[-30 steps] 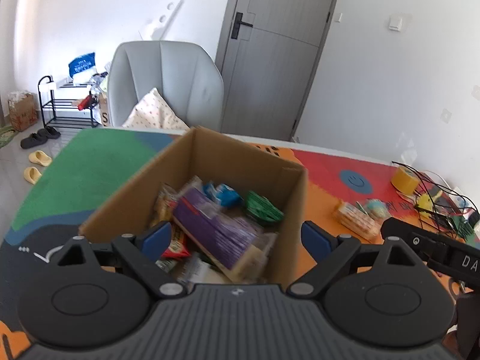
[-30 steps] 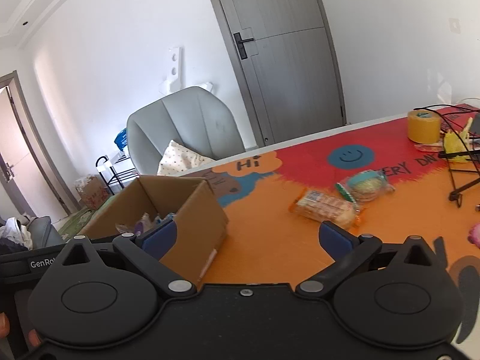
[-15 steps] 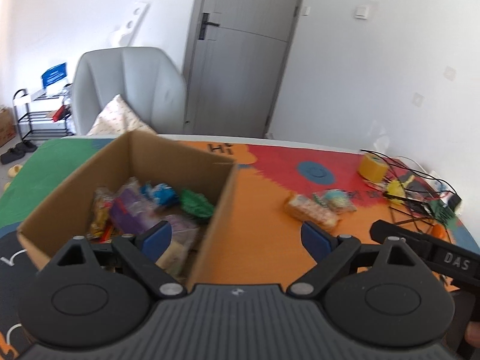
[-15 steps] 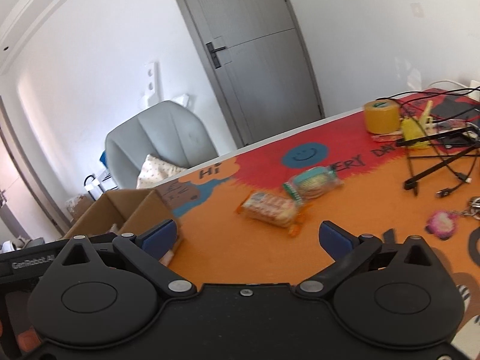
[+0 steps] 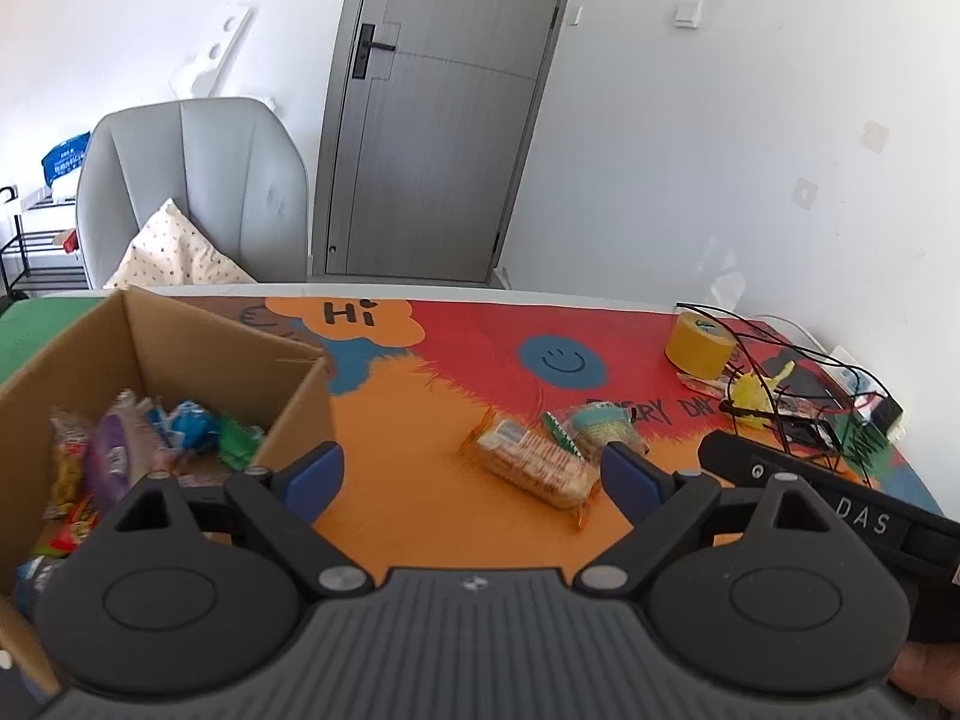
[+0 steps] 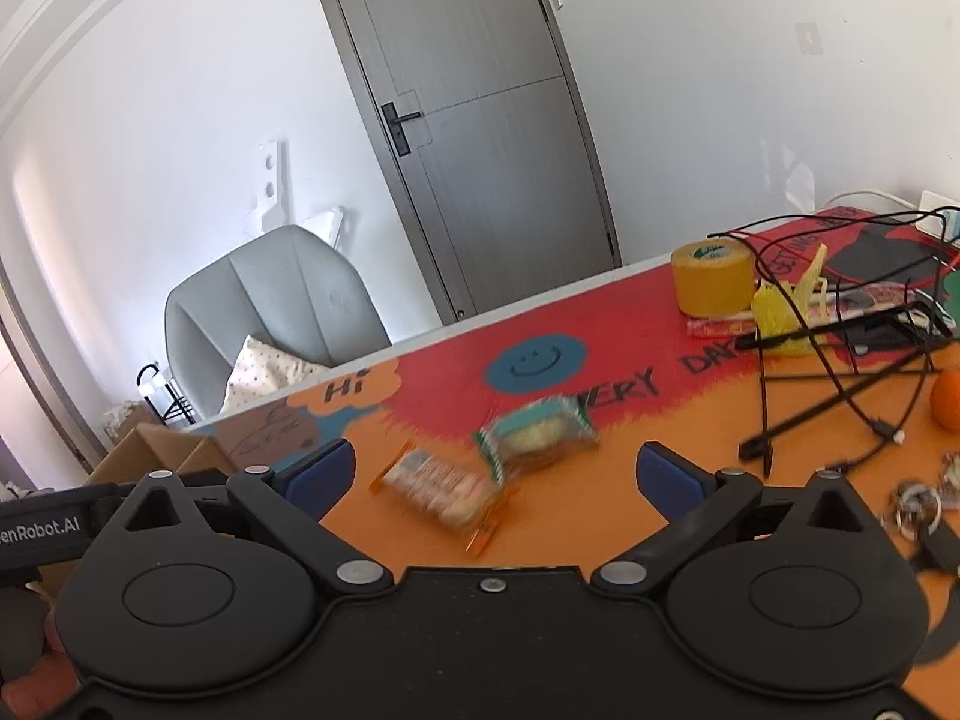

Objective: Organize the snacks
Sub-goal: 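Move both open tools from the box back to the remaining snacks, then grasp the biscuit packet with the left gripper while the right gripper grasps the green-topped cake packet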

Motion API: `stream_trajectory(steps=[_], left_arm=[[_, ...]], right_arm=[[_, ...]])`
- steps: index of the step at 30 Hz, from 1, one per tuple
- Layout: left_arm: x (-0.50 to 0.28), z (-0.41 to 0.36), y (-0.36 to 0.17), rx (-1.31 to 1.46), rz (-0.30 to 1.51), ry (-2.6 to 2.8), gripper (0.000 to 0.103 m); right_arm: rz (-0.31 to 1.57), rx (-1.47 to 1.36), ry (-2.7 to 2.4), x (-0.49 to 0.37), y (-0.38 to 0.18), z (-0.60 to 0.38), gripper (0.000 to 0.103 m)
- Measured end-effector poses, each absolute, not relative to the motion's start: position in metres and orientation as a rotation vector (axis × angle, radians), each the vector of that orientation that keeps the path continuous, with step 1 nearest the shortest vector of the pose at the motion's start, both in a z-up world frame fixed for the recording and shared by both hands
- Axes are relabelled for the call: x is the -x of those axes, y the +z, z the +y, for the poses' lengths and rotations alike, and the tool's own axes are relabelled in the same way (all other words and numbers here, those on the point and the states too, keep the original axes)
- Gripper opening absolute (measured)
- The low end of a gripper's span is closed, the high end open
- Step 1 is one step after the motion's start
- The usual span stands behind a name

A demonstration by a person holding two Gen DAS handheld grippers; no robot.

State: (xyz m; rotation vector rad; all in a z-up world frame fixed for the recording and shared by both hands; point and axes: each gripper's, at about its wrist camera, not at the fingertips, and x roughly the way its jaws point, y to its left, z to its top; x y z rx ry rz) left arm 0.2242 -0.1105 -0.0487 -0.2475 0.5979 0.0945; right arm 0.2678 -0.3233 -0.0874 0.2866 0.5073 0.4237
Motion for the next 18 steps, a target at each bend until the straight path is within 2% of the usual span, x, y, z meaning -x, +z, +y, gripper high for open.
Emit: stream_trajectory(steps=[2, 7, 12, 18], left_arm=[[-0.236, -0.112, -0.053, 0.275, 0.616, 0.102, 0.090], [-0.259, -0.115, -0.064, 0.322, 0.638, 0.127, 0.087], [-0.280, -0.116, -0.076, 0.358, 0.659, 0.171, 0.074], [-0.302, -0.114, -0.090, 0.399, 0.678, 0.220, 0.069]], right_arm=[[0.509, -0.275, 0.436, -0.279, -0.089, -0.324, 0.096], [0.522, -0.234, 0.457, -0.304, -0.097, -0.323, 0.093], [0.551, -0.213, 0.485, -0.332, -0.106, -0.319, 0.089], [0.590, -0.184, 0.534, -0.368, -0.117, -0.308, 0.084]])
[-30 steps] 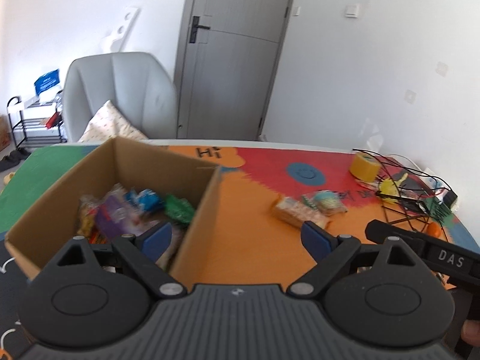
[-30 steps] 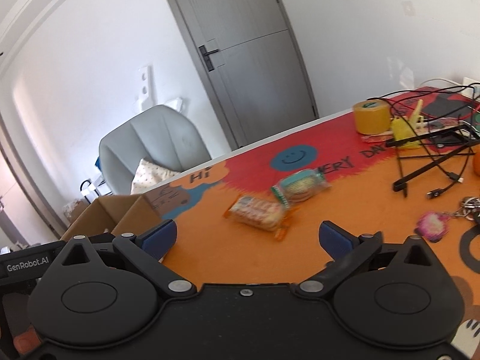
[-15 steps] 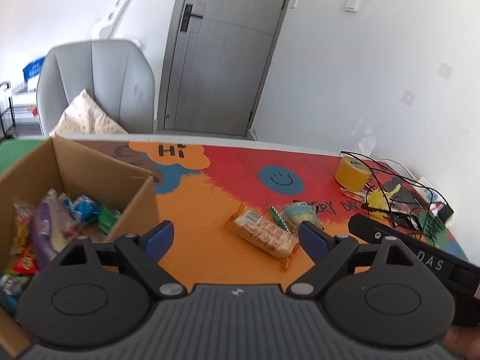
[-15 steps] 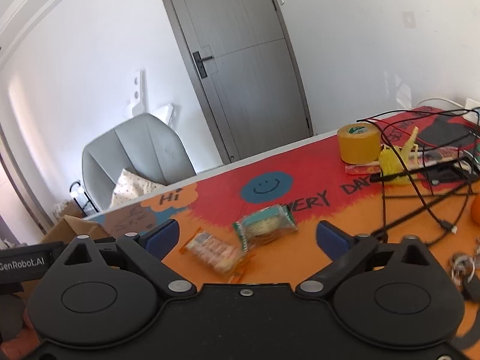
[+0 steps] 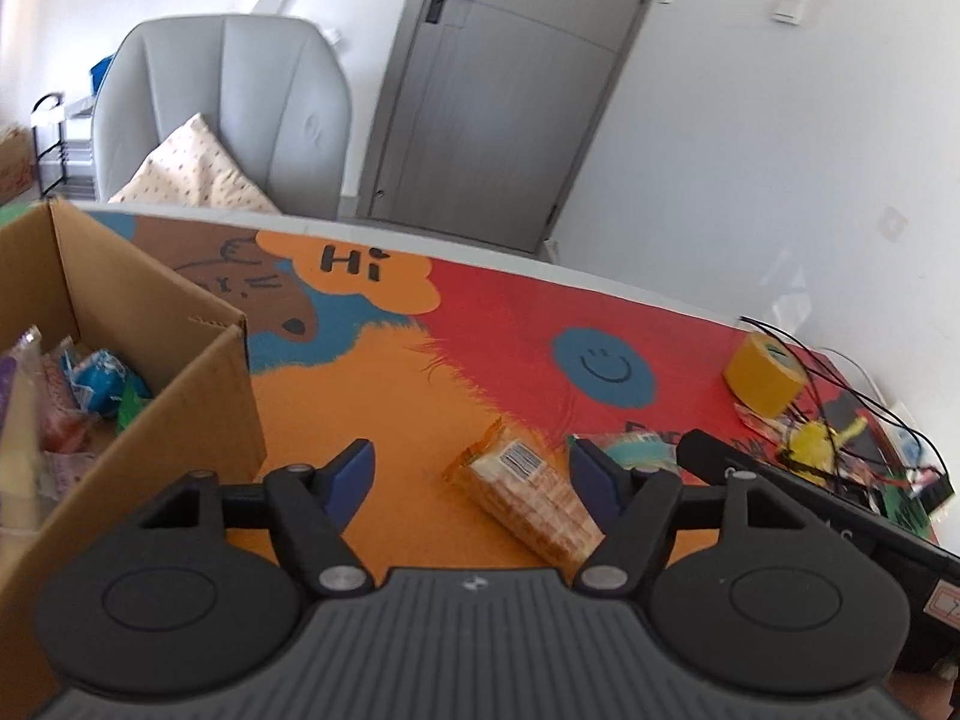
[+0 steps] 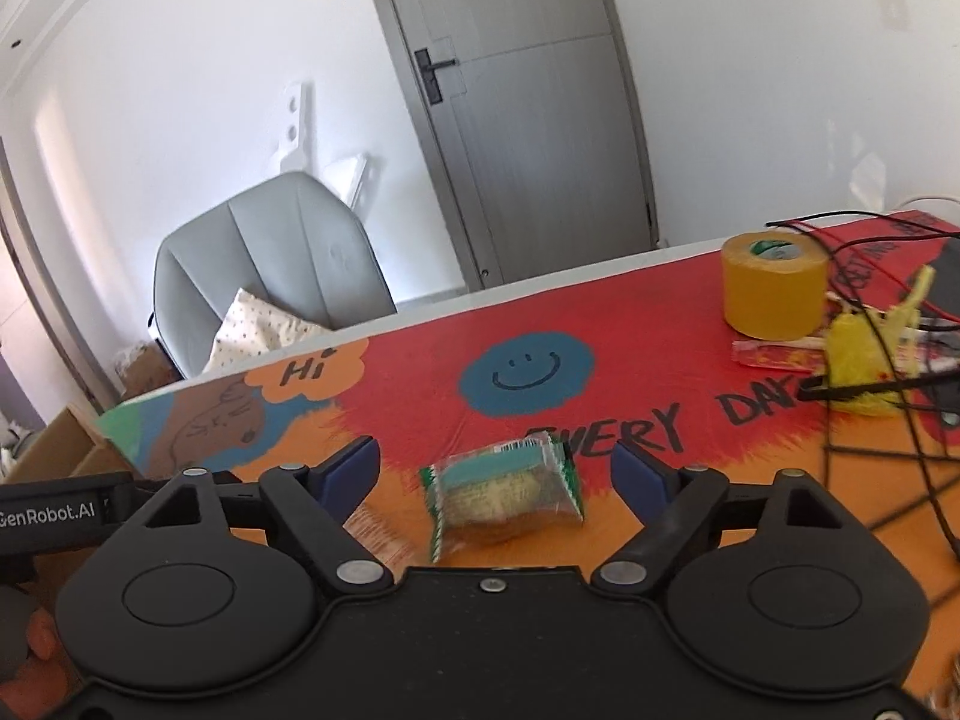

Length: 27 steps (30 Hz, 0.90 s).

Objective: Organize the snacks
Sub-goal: 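Grasp the biscuit packet with the left gripper while the right gripper grasps the green-topped cake packet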

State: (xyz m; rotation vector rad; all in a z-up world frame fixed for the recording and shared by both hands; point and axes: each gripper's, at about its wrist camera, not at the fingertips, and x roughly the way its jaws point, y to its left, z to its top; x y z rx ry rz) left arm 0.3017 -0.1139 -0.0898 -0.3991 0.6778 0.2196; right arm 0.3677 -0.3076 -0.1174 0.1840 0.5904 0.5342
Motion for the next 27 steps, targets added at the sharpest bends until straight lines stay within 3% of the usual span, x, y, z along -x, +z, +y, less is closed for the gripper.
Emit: stream_trajectory(steps=[16, 18, 20, 27], left_arm=[[-0.339, -0.113, -0.123, 0.471, 0.723, 0.293, 0.069], [-0.343, -0.115, -0.127, 0.470, 0.731, 0.294, 0.069], [-0.345, -0.117, -0.131, 0.469, 0.730, 0.300, 0.069], [-0.348, -0.133, -0.130, 0.436, 0.709, 0.318, 0.069]], right_arm=[[0.628, -0.098, 0.532, -0.388, -0.156, -0.287, 0.078], [0.613, -0.038, 0.531, -0.386, -0.157, -0.281, 0.076], [0.606, -0.026, 0.545, -0.384, -0.157, -0.282, 0.064], [0.635, -0.038, 0.530, -0.384, -0.152, -0.295, 0.054]])
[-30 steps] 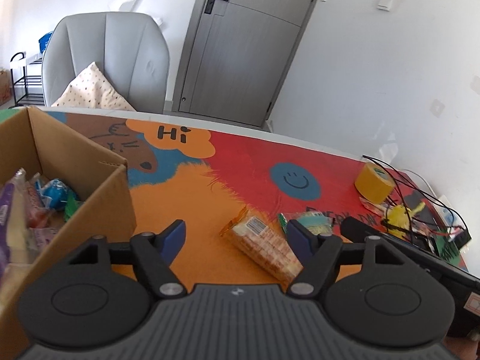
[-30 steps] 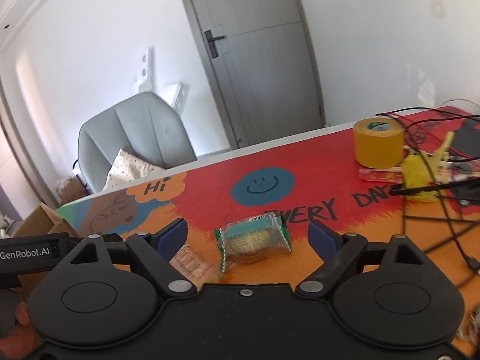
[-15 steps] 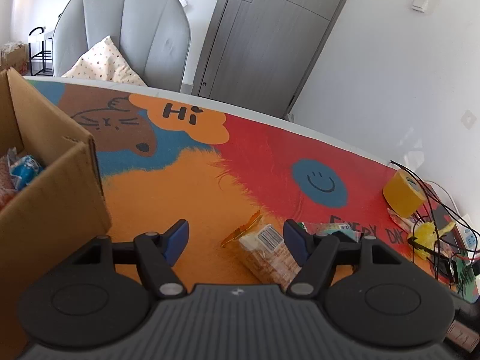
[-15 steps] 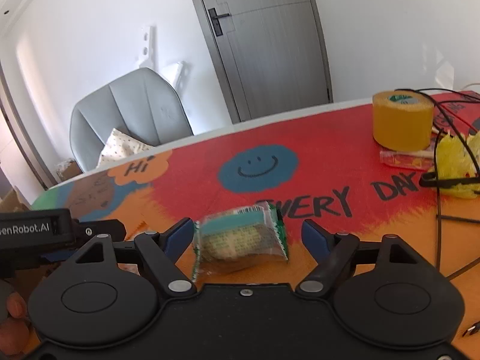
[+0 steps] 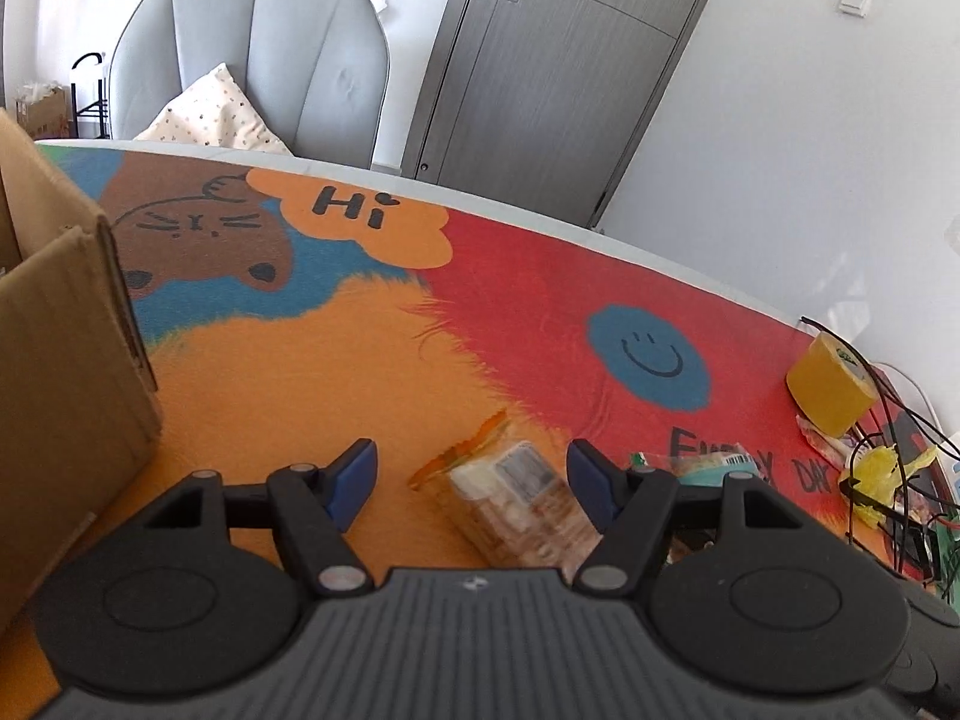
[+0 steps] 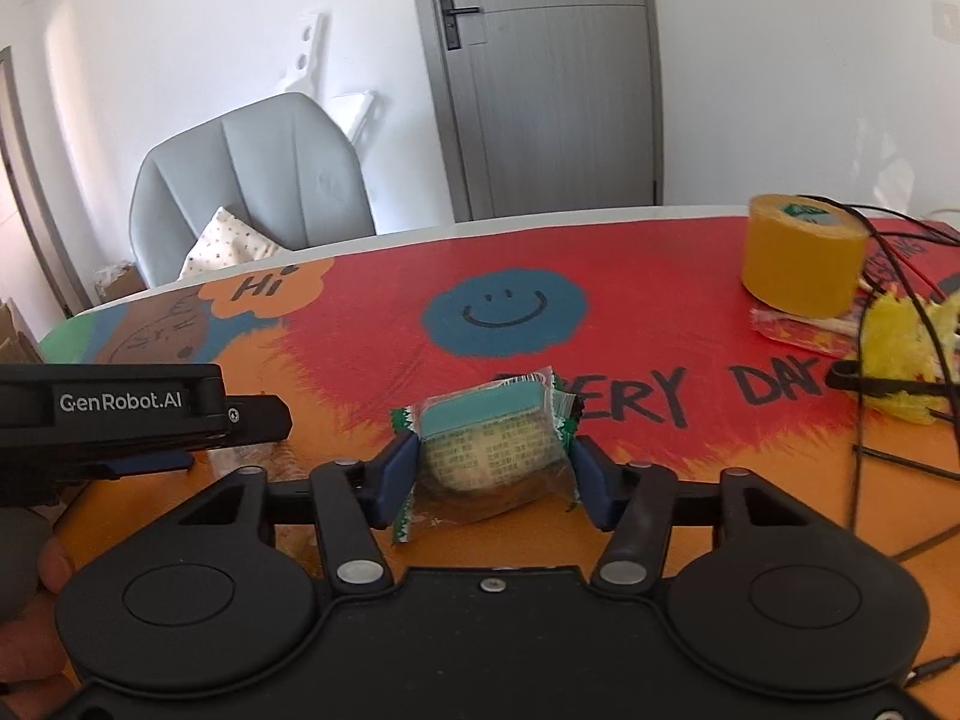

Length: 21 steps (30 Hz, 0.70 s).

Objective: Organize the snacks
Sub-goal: 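Grasp the biscuit packet with the left gripper while the right gripper grasps the green-topped cake packet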

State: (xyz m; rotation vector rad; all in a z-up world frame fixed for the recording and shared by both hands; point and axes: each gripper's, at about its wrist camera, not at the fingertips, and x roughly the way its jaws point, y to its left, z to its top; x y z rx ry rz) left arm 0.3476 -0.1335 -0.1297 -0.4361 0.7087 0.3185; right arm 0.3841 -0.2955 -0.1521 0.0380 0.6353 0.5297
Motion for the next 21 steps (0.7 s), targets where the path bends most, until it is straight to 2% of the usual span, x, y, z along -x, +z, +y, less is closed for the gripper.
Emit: stream_trajectory(steps=[11, 13, 17, 18, 21], left_arm=[[-0.348, -0.154, -0.134, 0.391, 0.705, 0.335, 0.069], [-0.344, -0.153, -0.135, 0.388, 0.687, 0.343, 0.061], [-0.338, -0.146, -0.135, 0.364, 0.680, 0.327, 0.056], [-0.337, -0.146, -0.134, 0.358, 0.686, 0.318, 0.051], [-0.333, -0.144, -0.131, 0.342, 0.699, 0.292, 0.047]], right_arm=[[0.648, -0.026, 0.496, -0.380, -0.151, -0.308, 0.053], [0.640, -0.017, 0.496, -0.379, -0.152, -0.307, 0.053], [0.637, -0.012, 0.490, -0.375, -0.153, -0.306, 0.053], [0.637, -0.012, 0.484, -0.374, -0.153, -0.305, 0.053], [0.640, -0.008, 0.472, -0.367, -0.153, -0.302, 0.053]])
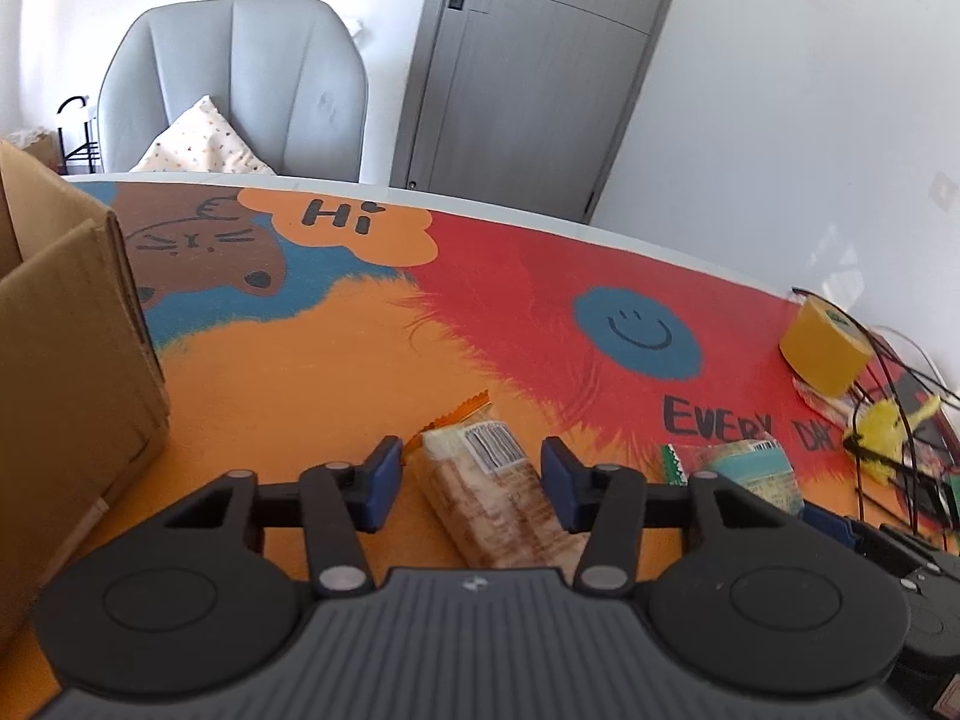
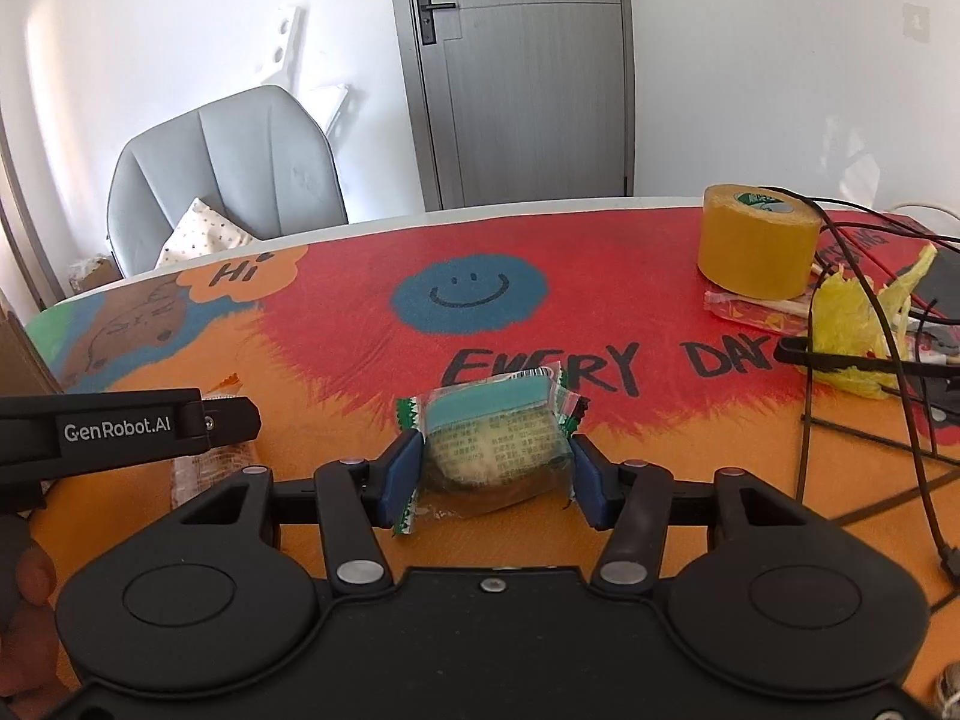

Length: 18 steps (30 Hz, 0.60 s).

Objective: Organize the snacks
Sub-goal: 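Grasp the biscuit packet with the left gripper while the right gripper grasps the green-topped cake packet, then carry the biscuit and cake packets over the cardboard box and open both grippers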

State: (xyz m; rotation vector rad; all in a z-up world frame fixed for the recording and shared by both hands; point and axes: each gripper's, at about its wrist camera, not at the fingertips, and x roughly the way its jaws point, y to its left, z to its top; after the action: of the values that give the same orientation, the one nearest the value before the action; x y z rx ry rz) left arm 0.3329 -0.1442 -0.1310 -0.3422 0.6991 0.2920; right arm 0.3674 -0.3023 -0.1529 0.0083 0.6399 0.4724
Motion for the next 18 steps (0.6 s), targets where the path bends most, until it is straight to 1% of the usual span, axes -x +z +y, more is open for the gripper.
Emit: stream_trajectory(steps=[3, 6, 13, 14, 18], left_arm=[[-0.327, -0.143, -0.131, 0.325, 0.700, 0.255, 0.040], [-0.319, -0.142, -0.130, 0.306, 0.705, 0.224, 0.036], [-0.300, -0.134, -0.125, 0.310, 0.712, 0.155, 0.031], [-0.296, -0.133, -0.123, 0.309, 0.706, 0.145, 0.024], [-0.284, -0.128, -0.118, 0.296, 0.694, 0.118, 0.020]], right_arm=[[0.638, -0.013, 0.459, -0.356, -0.154, -0.302, 0.053], [0.636, -0.023, 0.449, -0.343, -0.154, -0.302, 0.052], [0.638, -0.060, 0.423, -0.316, -0.150, -0.305, 0.051], [0.633, -0.061, 0.420, -0.311, -0.148, -0.304, 0.051], [0.622, -0.085, 0.410, -0.295, -0.142, -0.302, 0.050]])
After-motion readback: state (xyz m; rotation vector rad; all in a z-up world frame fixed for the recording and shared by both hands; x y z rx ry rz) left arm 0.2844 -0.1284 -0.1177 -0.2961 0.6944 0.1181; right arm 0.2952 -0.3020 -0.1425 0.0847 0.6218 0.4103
